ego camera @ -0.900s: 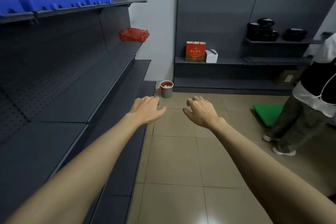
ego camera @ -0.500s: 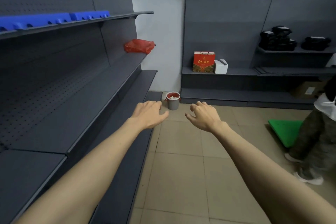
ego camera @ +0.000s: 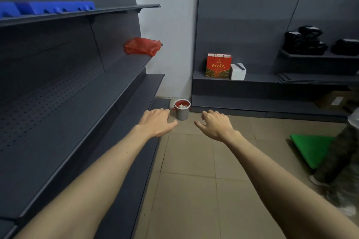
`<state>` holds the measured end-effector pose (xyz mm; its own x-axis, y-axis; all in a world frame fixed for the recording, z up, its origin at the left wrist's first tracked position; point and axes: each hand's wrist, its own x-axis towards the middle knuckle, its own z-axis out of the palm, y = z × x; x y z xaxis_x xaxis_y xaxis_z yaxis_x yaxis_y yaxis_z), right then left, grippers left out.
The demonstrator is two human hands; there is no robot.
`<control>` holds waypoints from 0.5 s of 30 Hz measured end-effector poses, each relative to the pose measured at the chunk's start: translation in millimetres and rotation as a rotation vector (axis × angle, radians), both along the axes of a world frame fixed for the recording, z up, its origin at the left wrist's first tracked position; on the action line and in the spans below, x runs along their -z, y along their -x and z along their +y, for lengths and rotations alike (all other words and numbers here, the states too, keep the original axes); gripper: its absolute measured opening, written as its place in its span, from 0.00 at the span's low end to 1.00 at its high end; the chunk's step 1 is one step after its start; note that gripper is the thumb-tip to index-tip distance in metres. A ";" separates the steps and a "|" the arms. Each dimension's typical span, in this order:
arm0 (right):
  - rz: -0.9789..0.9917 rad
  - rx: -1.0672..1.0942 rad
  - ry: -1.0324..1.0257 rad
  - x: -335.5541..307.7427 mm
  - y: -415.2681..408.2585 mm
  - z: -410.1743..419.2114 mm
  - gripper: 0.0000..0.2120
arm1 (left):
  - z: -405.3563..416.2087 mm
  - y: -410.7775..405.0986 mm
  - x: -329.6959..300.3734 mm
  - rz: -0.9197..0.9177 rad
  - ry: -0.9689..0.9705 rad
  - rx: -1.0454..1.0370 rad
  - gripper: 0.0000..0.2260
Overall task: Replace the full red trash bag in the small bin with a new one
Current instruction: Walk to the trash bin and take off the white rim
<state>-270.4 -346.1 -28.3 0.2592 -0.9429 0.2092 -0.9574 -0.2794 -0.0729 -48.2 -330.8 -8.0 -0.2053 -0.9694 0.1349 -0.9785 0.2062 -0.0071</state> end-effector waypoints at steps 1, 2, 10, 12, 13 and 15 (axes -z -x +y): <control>0.000 0.003 0.004 0.9 -1.9 -16.4 0.24 | -17.1 -2.0 2.2 0.003 -0.002 -0.001 0.20; -0.001 0.009 0.007 1.5 -3.8 -32.8 0.24 | -34.7 -3.9 3.3 0.009 -0.005 0.001 0.20; -0.020 0.057 -0.010 -5.6 -24.2 -171.2 0.24 | -175.9 -29.2 -6.2 0.035 -0.007 0.035 0.19; -0.012 0.057 0.005 -8.1 -31.7 -204.5 0.24 | -212.8 -40.0 -7.3 0.032 0.002 0.032 0.21; -0.010 0.057 0.014 -8.1 -35.4 -219.5 0.24 | -229.4 -44.4 -6.6 0.029 0.006 0.032 0.22; -0.017 0.058 0.025 -6.6 -42.2 -248.6 0.24 | -261.1 -50.5 -3.2 0.029 0.017 0.031 0.22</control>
<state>-228.1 -594.6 -21.7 0.2008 -0.9505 0.2370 -0.9706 -0.2258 -0.0833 2.4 -592.0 -4.8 -0.2305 -0.9602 0.1578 -0.9716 0.2362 0.0178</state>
